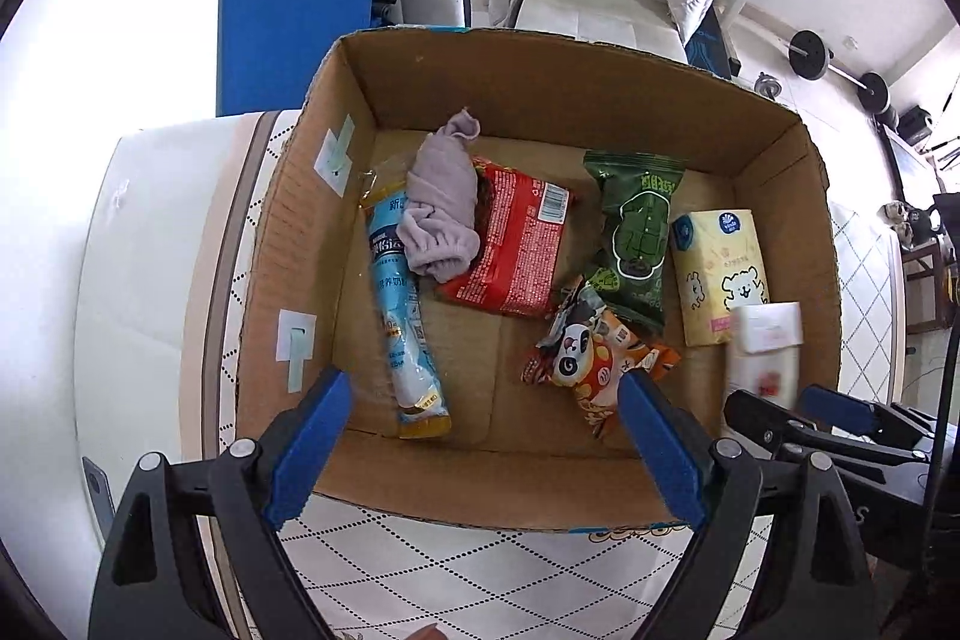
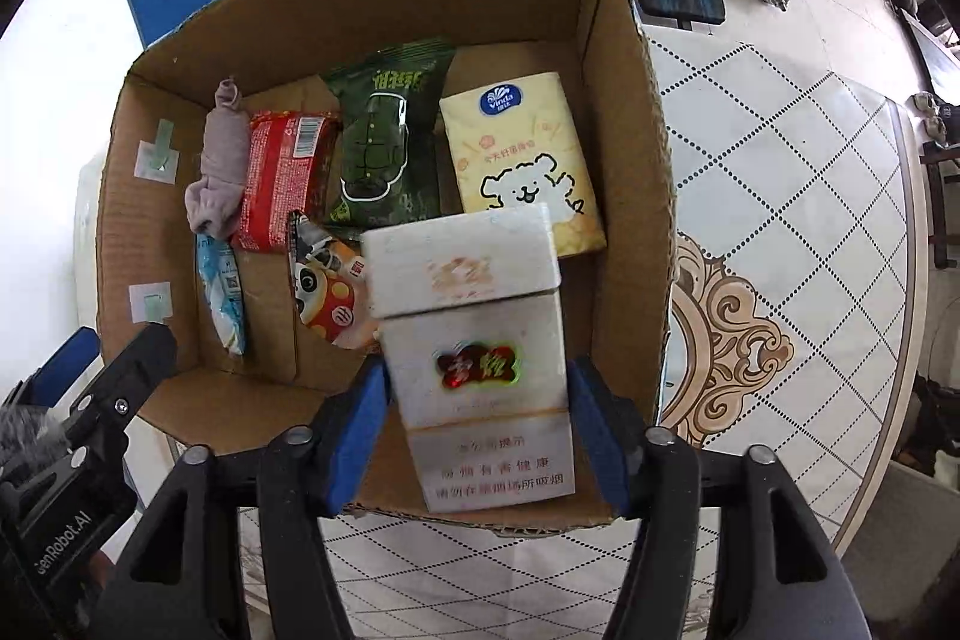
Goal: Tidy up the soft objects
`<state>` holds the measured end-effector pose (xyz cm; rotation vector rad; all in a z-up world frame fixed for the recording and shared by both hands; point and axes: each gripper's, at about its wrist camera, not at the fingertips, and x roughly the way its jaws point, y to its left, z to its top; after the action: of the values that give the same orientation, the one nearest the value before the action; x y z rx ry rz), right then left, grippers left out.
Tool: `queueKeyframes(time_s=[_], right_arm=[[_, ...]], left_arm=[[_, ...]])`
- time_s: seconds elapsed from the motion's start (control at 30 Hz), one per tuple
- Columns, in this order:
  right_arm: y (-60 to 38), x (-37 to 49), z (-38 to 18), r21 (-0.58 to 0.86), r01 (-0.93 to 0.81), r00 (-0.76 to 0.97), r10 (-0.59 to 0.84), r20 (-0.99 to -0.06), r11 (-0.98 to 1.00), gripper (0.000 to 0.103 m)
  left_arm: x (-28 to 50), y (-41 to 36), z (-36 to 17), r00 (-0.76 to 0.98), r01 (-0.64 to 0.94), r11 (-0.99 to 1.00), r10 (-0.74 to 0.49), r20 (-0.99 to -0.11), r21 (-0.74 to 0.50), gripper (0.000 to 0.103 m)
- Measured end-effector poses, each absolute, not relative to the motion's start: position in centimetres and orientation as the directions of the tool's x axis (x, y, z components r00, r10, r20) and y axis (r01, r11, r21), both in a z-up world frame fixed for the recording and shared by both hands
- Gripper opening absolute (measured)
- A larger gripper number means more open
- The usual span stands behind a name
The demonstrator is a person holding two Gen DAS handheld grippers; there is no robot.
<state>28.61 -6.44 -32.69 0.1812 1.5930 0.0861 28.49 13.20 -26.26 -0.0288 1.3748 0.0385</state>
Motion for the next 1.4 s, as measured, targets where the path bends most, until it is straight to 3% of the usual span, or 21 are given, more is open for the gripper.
queueKeyframes(time_s=[0.1,0.17,0.33,0.6,1.07,1.4], right_arm=[[-6.1,28.4,-31.8,0.147,0.049,0.007,0.146,-0.989,0.988,0.083],[-5.9,28.2,-31.1,0.124,0.036,0.031,0.123,-0.992,0.992,0.091],[-6.1,27.6,-29.5,0.065,0.025,0.084,0.063,-0.995,0.998,0.095],[-7.4,25.3,-25.5,0.093,0.032,0.147,0.087,-0.985,0.995,0.095],[-10.5,12.7,-9.8,0.148,-0.024,0.374,0.146,-0.916,0.989,0.095],[-11.8,6.1,-2.1,0.127,-0.030,0.489,0.126,-0.863,0.991,0.095]], left_arm=[[28.5,13.3,-26.2,0.195,-0.038,0.999,0.016,-0.981,0.009,0.091],[28.4,13.5,-26.0,0.200,-0.040,0.999,0.027,-0.979,0.019,0.091],[27.9,13.7,-24.9,0.216,-0.039,0.999,0.021,-0.976,0.013,0.091],[25.5,12.9,-20.8,0.273,-0.025,0.999,0.027,-0.962,0.021,0.091],[14.3,10.6,-7.0,0.455,-0.009,0.999,0.032,-0.890,0.031,0.091],[9.0,10.2,-1.6,0.500,-0.022,1.000,0.004,-0.866,-0.008,0.091]])
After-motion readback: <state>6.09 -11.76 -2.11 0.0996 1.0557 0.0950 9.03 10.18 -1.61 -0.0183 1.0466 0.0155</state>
